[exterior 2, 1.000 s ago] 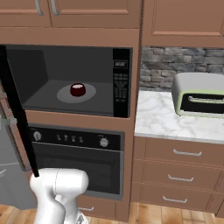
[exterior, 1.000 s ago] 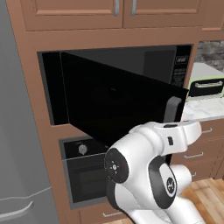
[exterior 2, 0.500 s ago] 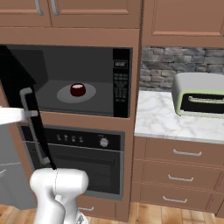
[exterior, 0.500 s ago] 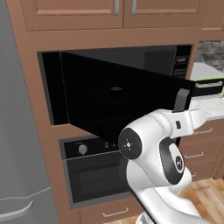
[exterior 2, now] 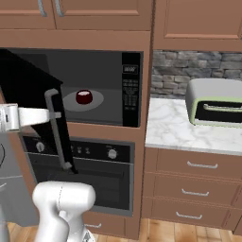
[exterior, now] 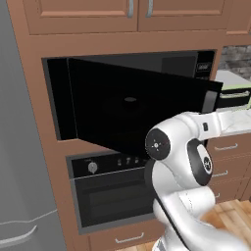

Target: Pick the mug from the counter and place it inside the microwave. Then close the microwave.

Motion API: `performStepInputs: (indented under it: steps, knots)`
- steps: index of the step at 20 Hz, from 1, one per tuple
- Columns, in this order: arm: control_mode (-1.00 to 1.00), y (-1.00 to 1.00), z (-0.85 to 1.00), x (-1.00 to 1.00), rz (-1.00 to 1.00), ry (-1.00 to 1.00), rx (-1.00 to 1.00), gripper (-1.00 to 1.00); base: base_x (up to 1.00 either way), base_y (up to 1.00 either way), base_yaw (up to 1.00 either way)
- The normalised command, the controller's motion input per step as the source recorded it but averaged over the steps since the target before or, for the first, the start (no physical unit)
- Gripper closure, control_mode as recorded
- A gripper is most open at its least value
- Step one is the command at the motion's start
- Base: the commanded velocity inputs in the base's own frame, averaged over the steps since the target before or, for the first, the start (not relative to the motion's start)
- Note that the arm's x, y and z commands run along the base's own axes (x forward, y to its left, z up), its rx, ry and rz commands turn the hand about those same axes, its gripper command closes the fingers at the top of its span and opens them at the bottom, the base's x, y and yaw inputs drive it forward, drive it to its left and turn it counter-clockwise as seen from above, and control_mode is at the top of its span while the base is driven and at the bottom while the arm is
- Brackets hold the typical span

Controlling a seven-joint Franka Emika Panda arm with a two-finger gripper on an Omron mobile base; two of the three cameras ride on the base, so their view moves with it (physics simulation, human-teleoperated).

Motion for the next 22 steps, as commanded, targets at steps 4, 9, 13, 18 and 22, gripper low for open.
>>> performStepInputs:
  steps: [4, 9, 13, 18, 22]
  knots:
    - [-1.0, -0.33, 0.0, 0.4, 0.02, -0.03, 0.0, -1.0, 0.0, 0.0, 0.0]
    - [-1.0, -0.28, 0.0, 0.41, 0.03, -0.03, 0.0, -1.0, 0.0, 0.0, 0.0]
    - [-1.0, -0.23, 0.0, 0.48, 0.03, -0.01, 0.0, -1.0, 0.0, 0.0, 0.0]
    - [-1.0, -0.19, 0.0, 0.52, 0.03, 0.0, 0.0, -1.0, 0.0, 0.0, 0.0]
    - [-1.0, -0.16, 0.0, 0.49, 0.03, 0.0, 0.0, -1.0, 0.0, 0.0, 0.0]
